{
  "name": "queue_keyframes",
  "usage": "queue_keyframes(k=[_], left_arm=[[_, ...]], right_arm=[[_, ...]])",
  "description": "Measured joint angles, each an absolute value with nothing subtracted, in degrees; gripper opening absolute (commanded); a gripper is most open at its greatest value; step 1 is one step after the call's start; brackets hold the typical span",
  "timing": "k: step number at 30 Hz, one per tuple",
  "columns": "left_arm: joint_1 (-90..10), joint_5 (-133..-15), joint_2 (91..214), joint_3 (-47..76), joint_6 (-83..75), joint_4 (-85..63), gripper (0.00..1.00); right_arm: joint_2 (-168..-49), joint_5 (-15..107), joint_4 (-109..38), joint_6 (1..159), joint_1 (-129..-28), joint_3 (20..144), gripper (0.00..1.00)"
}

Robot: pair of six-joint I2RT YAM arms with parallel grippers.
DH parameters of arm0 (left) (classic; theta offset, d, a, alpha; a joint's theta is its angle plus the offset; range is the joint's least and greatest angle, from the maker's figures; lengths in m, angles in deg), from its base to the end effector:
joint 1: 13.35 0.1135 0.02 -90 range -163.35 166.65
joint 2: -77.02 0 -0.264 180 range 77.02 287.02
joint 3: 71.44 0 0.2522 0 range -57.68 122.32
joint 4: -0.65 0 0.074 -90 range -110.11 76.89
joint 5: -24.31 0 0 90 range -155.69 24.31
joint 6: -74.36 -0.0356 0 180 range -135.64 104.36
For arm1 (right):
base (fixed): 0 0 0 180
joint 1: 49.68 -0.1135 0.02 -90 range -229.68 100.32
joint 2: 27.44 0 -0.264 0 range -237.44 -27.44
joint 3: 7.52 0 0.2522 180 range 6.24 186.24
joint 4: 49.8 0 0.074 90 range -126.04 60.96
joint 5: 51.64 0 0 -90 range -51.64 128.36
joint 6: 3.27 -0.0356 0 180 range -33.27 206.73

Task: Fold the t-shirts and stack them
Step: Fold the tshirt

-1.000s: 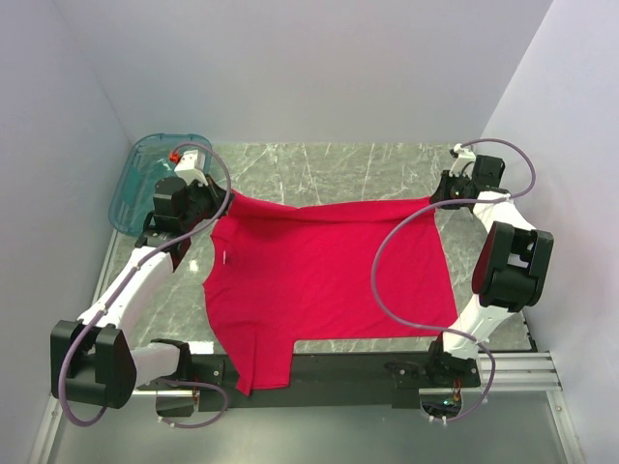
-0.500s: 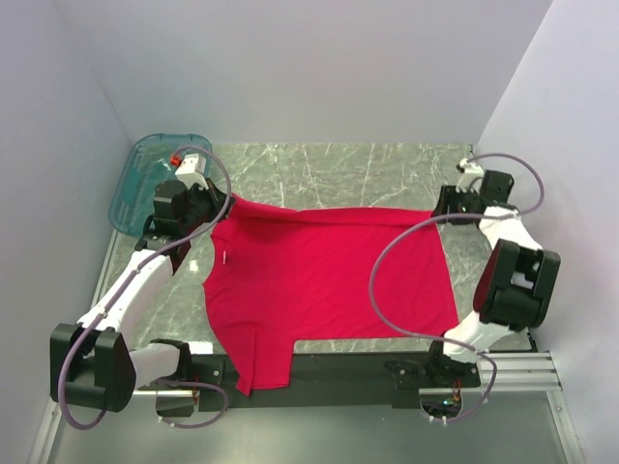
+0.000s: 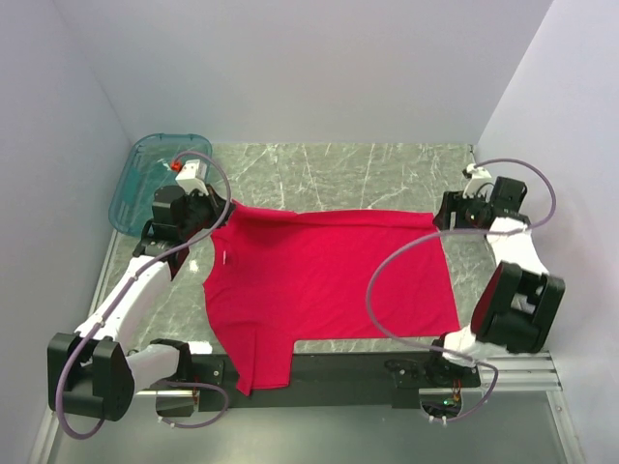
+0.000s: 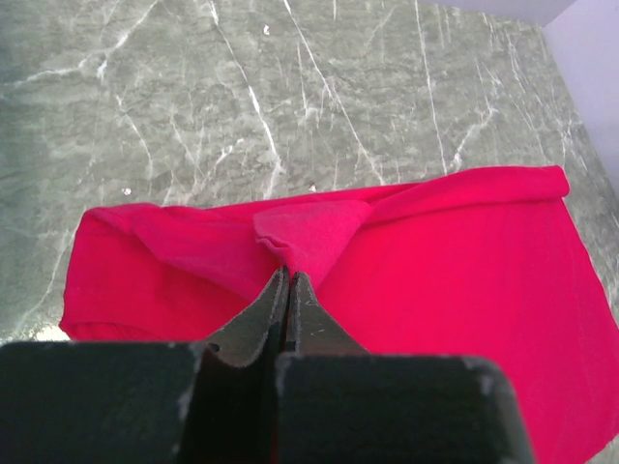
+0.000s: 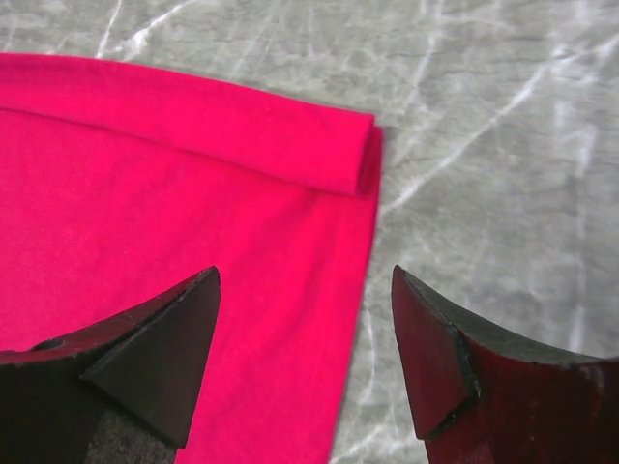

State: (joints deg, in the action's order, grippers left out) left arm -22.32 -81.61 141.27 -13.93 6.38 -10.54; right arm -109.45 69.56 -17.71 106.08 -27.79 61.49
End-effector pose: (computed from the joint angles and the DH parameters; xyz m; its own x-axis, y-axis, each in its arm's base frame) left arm 0.2541 -0.0500 0.2884 -0.4348 -0.2964 -0.8504 0.2640 0.8609 -0.4350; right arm 0.2878 -0.0958 0.2442 -0.6133 -0.0590 -0.7877 -0.2370 0.9650 0.1122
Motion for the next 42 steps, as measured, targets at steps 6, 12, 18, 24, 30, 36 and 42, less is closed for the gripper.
queue_keyframes(k=[6, 12, 18, 24, 30, 36, 42], left_arm=[[-22.32, -82.4, 140.59, -14.39, 6.23, -10.91, 0.01], [-22.32, -82.4, 140.49, -14.45, 6.1, -10.87, 0.01], [-22.32, -82.42, 140.49, -15.07, 6.08, -10.93, 0.01], [-22.32, -82.42, 140.49, -15.24, 6.08, -10.91, 0.01], [-22.32, -82.42, 140.49, -15.24, 6.08, -10.89, 0.01], [-22.32, -82.42, 140.49, -15.24, 6.08, -10.89, 0.01], [-22.32, -82.42, 140.49, -15.26, 6.08, -10.89, 0.01]], right_arm=[[-123.46, 71.94, -13.07, 103.92, -27.79, 72.48, 0.65], [-135.29, 72.29, -8.62, 98.24, -28.29, 83.26, 0.61], [-141.65, 71.66, -7.22, 93.98, -29.6, 89.55, 0.59], [-145.76, 70.45, -5.88, 91.92, -30.17, 92.83, 0.56], [-146.87, 70.04, -4.16, 91.44, -30.22, 92.96, 0.48], [-146.87, 69.91, -3.81, 91.57, -30.22, 93.03, 0.32], [-146.87, 70.3, -3.81, 92.1, -30.22, 93.03, 0.12]])
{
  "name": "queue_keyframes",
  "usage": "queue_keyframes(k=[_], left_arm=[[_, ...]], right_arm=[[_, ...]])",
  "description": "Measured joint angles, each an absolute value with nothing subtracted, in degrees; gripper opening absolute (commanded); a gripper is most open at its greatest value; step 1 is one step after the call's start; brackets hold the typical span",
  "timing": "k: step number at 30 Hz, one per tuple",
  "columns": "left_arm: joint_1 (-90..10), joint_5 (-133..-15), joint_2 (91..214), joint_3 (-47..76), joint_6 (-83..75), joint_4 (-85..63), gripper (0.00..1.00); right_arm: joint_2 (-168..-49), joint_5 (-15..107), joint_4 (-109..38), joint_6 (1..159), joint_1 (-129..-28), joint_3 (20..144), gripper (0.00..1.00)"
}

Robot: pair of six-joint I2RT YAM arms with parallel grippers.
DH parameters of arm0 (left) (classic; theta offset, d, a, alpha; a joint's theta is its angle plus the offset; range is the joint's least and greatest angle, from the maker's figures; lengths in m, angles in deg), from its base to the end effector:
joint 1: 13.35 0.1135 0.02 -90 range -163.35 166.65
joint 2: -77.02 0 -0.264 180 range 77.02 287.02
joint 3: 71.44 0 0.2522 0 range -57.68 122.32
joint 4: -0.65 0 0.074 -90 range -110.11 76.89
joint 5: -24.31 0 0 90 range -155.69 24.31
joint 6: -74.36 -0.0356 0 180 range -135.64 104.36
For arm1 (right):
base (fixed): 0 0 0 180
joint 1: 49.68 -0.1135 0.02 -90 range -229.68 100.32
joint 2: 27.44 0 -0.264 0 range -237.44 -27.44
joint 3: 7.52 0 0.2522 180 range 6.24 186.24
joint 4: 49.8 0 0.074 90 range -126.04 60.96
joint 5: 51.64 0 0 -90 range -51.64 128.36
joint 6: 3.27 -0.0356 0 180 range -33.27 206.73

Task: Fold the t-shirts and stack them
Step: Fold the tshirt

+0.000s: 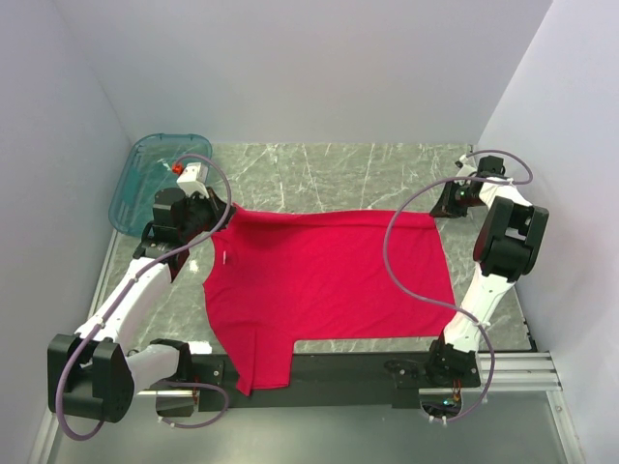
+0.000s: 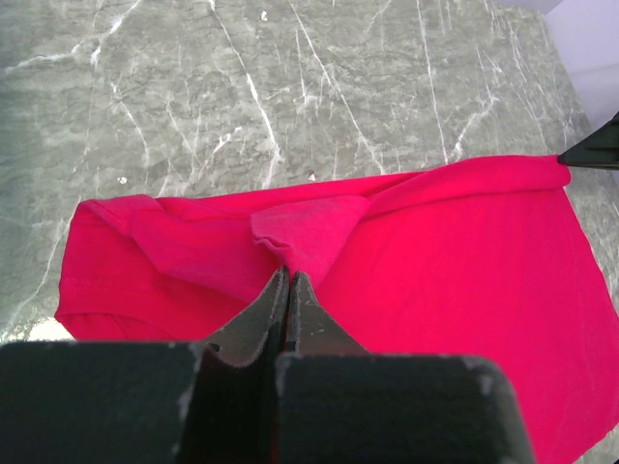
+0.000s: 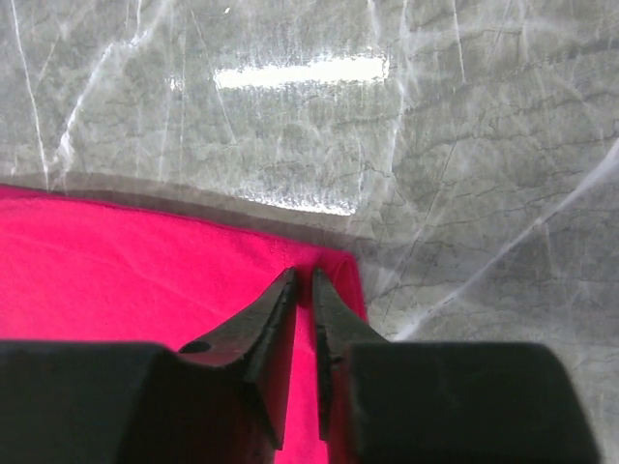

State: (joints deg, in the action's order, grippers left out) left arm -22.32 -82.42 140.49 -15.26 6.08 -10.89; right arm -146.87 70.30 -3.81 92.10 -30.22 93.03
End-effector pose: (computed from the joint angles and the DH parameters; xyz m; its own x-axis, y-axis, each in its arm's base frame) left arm 0.2498 -0.0498 0.2828 -0.4510 -0.2876 -0.8449 0.2707 0.8580 -0.4366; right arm 0.4142 -0.1264 0.1675 -0.8565 0.2184 -0.4676 -0.0093 0.8994 0.4371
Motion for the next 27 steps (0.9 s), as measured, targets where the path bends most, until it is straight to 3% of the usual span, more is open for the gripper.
queue_keyframes(k=[5, 27], left_arm=[[-22.32, -82.42, 140.49, -15.26, 6.08, -10.89, 0.01], [-22.32, -82.83, 140.49, -15.26, 6.08, -10.87, 0.01]], right_arm=[[-146.48, 70.56, -3.94, 92.45, -30.22, 92.74, 0.0], [-136.49, 71.68, -6.47, 98.39, -30.33, 82.88, 0.0]])
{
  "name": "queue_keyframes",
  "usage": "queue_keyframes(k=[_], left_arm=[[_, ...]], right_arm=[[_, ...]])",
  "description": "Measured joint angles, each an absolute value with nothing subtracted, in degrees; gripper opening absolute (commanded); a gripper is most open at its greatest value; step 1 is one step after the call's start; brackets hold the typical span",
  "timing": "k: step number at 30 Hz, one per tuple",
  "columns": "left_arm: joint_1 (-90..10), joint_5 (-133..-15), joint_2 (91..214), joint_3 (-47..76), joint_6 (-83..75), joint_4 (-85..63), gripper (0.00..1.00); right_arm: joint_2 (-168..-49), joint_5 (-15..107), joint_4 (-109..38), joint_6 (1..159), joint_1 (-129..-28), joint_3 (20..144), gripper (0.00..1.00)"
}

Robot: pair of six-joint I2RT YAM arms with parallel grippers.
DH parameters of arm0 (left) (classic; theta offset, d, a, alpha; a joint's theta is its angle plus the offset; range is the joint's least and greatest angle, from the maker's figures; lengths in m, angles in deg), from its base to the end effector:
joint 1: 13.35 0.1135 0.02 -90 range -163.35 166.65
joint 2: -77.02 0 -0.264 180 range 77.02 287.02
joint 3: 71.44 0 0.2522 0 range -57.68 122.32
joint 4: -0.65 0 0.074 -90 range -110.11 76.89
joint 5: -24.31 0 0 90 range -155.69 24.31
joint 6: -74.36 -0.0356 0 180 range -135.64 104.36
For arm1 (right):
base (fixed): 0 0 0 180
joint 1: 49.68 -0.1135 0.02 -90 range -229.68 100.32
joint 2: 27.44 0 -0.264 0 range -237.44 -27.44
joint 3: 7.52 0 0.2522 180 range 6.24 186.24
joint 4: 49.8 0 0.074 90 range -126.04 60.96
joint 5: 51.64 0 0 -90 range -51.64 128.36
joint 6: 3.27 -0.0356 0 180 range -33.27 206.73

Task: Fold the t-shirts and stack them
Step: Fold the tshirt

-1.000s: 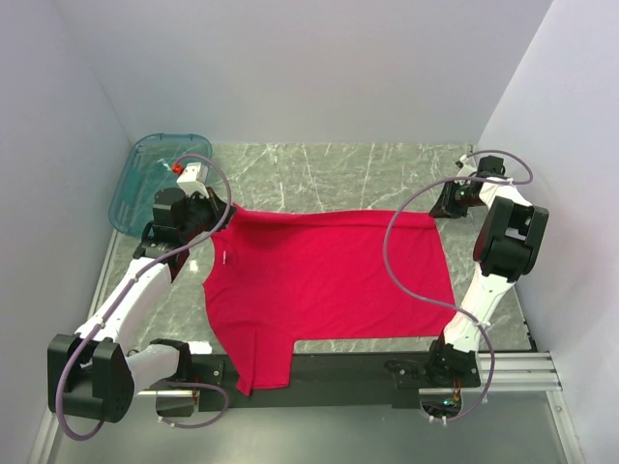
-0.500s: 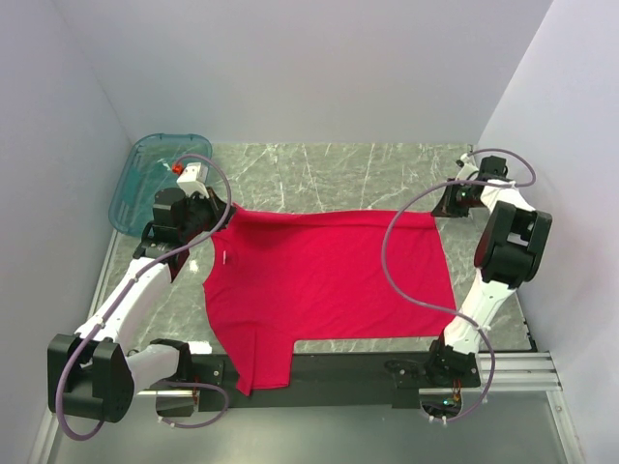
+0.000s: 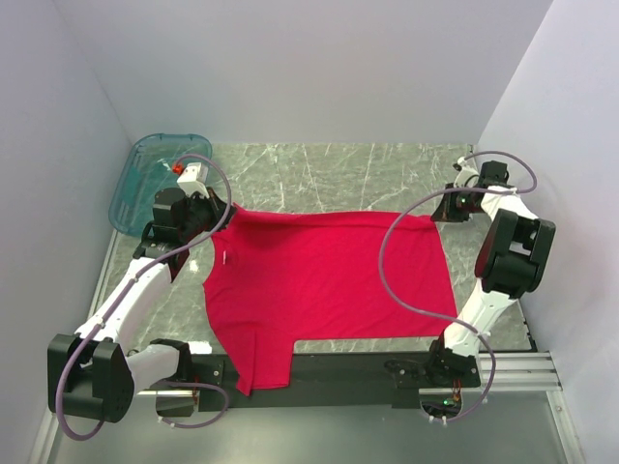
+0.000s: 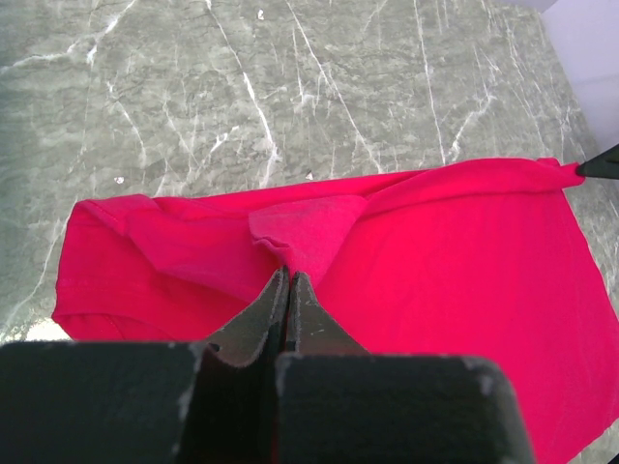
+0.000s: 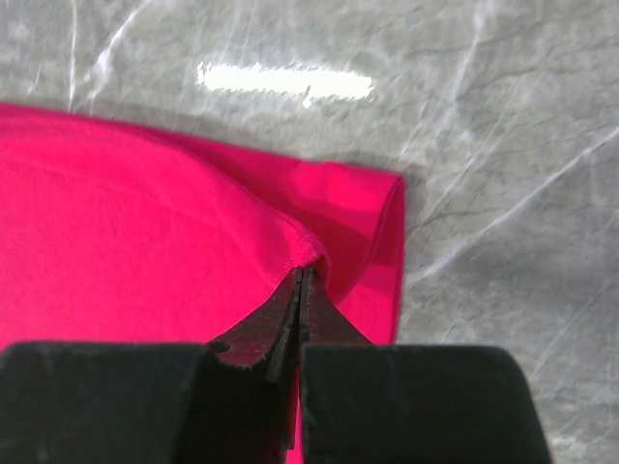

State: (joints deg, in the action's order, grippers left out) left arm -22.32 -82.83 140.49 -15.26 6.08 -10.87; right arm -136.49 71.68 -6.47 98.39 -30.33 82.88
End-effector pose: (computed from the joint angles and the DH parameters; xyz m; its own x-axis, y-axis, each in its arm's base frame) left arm 0.2497 -0.0500 0.2829 -0.4530 -0.2865 -0.8442 0.2765 0.8551 -0.4386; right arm 0.3781 -0.1121 0.1908 -0.8225 0.1098 -0.5581 -0.1356 0.9150 0.3800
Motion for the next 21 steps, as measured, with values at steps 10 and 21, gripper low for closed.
queue_keyframes(k=[10, 21], left_arm=[[-22.32, -82.86, 140.49, -15.26, 6.08, -10.87, 0.01], [-22.32, -83.03, 140.49, -15.26, 6.06, -10.85, 0.01]], right_arm=[[-128.03, 72.25, -6.41, 107.7, -30.3, 74.49, 0.12], [-121.06, 65.56, -5.23, 117.14, -26.98, 64.26, 0.51]])
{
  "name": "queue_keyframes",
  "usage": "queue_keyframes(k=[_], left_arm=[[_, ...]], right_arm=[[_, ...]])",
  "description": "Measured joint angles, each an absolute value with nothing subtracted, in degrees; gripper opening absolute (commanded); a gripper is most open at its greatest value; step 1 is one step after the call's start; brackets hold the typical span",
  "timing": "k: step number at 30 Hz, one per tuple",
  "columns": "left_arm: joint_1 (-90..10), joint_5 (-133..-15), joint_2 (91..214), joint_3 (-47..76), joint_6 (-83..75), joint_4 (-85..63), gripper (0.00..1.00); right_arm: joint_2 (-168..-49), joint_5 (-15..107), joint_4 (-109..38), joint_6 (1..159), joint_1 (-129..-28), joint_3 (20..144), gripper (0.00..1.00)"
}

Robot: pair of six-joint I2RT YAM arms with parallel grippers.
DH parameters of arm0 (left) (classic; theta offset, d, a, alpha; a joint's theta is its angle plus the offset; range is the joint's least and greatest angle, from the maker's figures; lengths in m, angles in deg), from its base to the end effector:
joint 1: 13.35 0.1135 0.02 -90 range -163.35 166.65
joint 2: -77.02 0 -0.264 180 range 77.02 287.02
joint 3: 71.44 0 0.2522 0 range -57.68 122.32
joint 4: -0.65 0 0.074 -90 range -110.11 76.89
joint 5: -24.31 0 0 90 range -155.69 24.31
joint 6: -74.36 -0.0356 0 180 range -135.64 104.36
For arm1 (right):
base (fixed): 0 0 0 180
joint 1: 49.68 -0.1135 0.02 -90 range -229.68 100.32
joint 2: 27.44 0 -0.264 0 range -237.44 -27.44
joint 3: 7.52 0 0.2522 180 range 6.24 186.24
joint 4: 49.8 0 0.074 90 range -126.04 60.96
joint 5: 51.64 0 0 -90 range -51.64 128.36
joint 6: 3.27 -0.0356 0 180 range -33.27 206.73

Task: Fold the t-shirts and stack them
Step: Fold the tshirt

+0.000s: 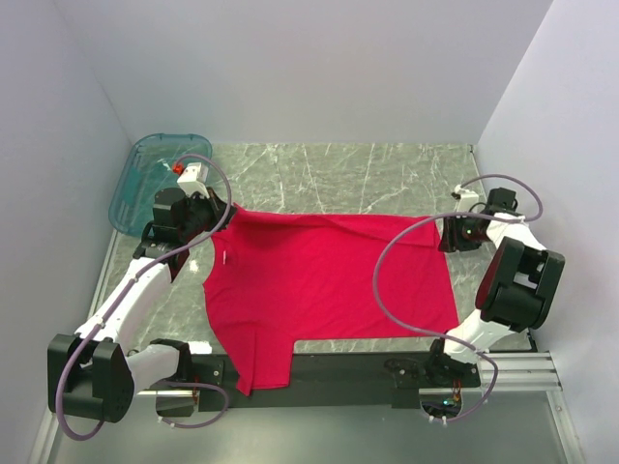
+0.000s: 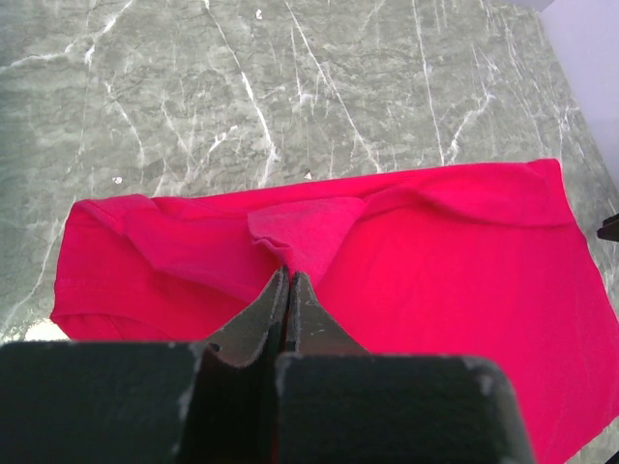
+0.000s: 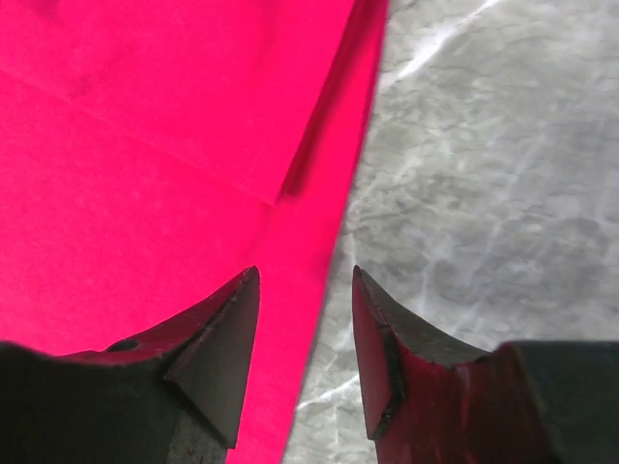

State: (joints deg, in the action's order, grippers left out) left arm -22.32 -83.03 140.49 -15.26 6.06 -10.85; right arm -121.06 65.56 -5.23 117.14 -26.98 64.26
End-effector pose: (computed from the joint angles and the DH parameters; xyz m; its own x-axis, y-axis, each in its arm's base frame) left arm 0.2497 -0.0502 0.2829 -0.4537 -0.2857 -0.8441 0.2796 0.8538 -0.4392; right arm 0.2951 -0.1058 0.1863 -0.8174 -0.1461 -0.5572 -0.2775 0.9475 0.1587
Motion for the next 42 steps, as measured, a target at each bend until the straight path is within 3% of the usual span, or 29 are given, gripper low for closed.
queue_keyframes(k=[11, 17, 37, 40, 42], left_arm=[[-22.32, -83.1, 140.07, -15.31, 6.08, -10.87, 0.01], [-22.32, -83.8, 139.57, -15.33, 6.06, -11.11, 0.01], [-22.32, -84.1, 136.86, -17.6, 5.99, -19.43, 0.01], [-22.32, -84.32, 136.92, -17.6, 5.77, -20.64, 0.04], [-22.32, -84.91, 137.21, -17.56, 5.01, -21.88, 0.2]], right_arm=[[-122.57, 77.93, 0.8, 118.89, -27.13, 73.31, 0.51], [-122.63, 84.05, 3.45, 118.83, -29.21, 71.98, 0.51], [-122.63, 84.92, 4.76, 117.87, -34.52, 71.41, 0.51], [-122.63, 84.77, 4.74, 117.67, -34.94, 71.41, 0.52], [-122.63, 84.46, 4.74, 117.67, -35.22, 71.41, 0.51]])
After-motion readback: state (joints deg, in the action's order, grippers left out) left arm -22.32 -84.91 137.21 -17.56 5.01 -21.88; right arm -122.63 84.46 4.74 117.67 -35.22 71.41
